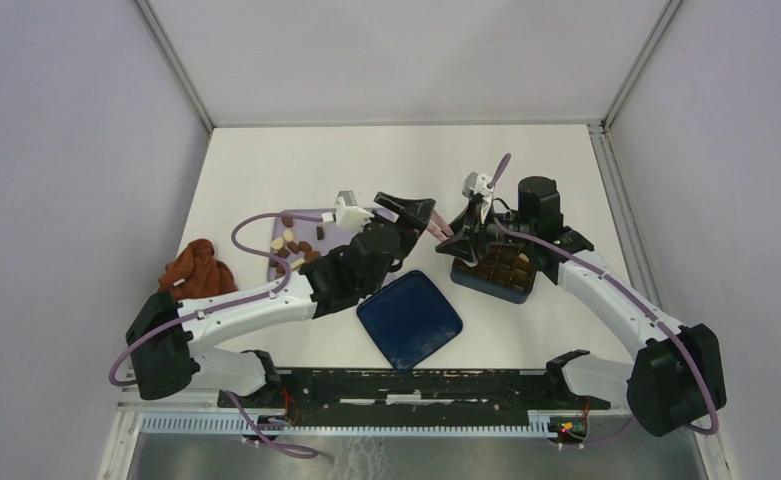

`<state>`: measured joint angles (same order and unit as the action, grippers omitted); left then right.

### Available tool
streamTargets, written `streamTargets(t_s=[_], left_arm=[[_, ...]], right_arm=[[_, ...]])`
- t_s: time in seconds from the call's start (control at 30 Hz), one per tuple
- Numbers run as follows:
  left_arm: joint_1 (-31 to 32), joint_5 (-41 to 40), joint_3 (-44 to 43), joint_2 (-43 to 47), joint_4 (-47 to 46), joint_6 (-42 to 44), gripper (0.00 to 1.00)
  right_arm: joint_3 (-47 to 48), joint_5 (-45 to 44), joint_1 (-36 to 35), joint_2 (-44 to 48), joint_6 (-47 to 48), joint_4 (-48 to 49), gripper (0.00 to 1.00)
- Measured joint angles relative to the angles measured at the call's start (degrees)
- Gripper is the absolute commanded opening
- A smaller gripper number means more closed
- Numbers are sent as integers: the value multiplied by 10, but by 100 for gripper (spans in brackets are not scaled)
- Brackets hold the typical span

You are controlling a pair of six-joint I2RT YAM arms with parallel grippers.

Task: Pack the chocolate
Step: Adjust the clamp.

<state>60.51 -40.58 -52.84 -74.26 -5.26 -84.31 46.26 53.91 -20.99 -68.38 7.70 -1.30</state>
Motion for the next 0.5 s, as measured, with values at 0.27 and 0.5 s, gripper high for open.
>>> streamTargets(t_s=[0.27, 0.5], left_arm=[[0, 0, -49, -45, 42, 51, 67], [-1, 0, -90, -88, 78, 81, 22]], right_arm=[[0, -1, -2, -2, 7, -14, 45], [2, -9, -8, -3, 24, -40, 44]])
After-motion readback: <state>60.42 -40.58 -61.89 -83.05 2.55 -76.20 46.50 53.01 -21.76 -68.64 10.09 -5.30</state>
